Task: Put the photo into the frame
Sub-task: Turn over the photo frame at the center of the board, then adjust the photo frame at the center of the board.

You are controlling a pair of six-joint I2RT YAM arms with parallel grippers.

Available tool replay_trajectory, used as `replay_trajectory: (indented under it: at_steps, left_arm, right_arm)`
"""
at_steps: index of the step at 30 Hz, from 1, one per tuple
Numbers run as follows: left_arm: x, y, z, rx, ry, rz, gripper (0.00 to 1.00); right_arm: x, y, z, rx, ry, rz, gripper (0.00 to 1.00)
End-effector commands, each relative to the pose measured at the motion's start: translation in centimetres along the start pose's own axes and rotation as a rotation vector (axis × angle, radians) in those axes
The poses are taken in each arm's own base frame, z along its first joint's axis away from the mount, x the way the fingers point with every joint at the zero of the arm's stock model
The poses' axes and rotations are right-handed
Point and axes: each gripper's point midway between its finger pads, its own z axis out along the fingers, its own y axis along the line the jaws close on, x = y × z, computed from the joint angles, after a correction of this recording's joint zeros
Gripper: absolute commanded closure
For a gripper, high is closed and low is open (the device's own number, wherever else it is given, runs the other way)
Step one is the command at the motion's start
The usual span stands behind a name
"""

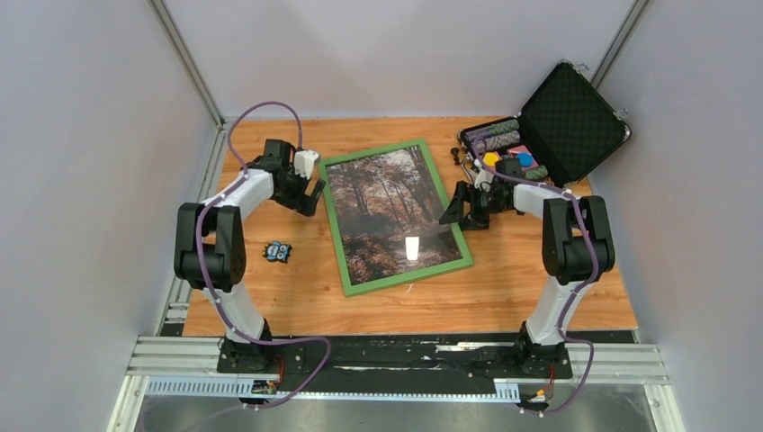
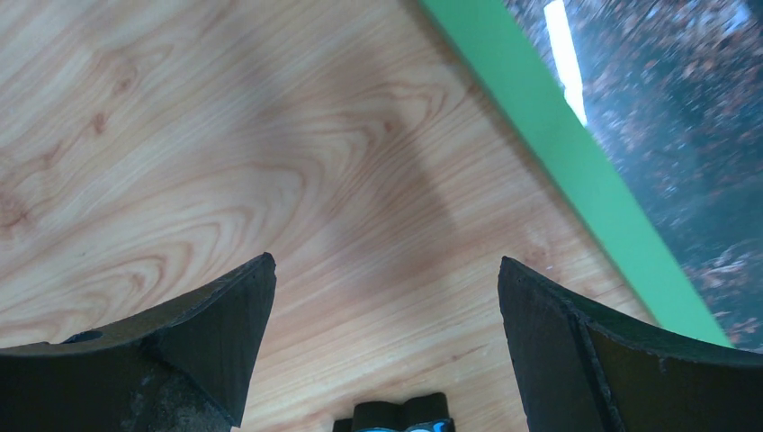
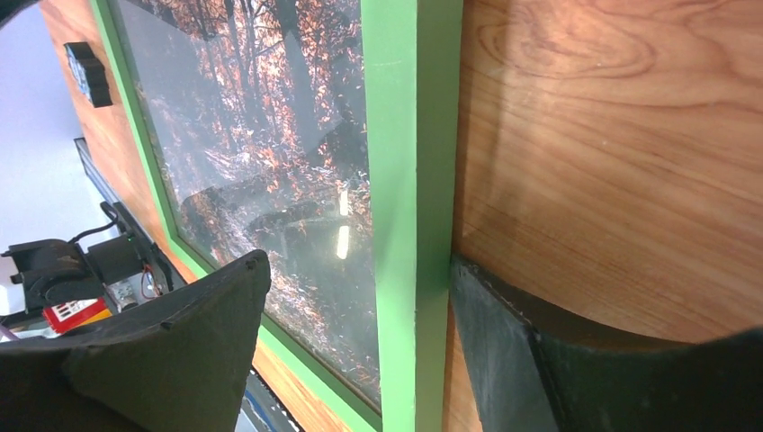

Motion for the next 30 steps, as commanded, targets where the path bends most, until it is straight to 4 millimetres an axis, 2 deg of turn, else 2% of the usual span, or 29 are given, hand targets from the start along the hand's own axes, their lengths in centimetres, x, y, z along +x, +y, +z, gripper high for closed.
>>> replay_trajectory:
  at_steps: [1,4,9,18,25,30]
  left_arm:
    - [-2.4,-1.3,-0.5,0.091,-0.045,-0.079,0.00]
    - [-2.3,-1.8,-0.2,0.122,-0.031,-0.096,0.00]
    - [-1.8,-0.7,0.3,0.061,-0.010,-0.102,0.00]
    - [-2.2,-0.7,1.8,0.057,0.013,-0.124,0.00]
    - [-1.7,-1.1,3.8,0.042,0.057,-0.127,0.00]
    - [-2.2,-1.8,4.9,0.053,0.065,-0.125,0.00]
  right_arm:
    - [0.4,-3.1,-0.8,0.182,0.013,-0.041,0.22]
    - [-0.1,-2.9,-1.3,0.195,0.009,-0.058,0.22]
    - [-0.2,-2.9,-1.6,0.205,0.017,-0.076,0.21]
    - [1.1,-2.8,-1.1,0.168,0.072,-0.066,0.19]
    - [2.3,-1.3,-1.2,0.087,0.116,-0.093,0.17]
    - [4.0,-0.3,-0.5,0.046,0.170,-0.118,0.16]
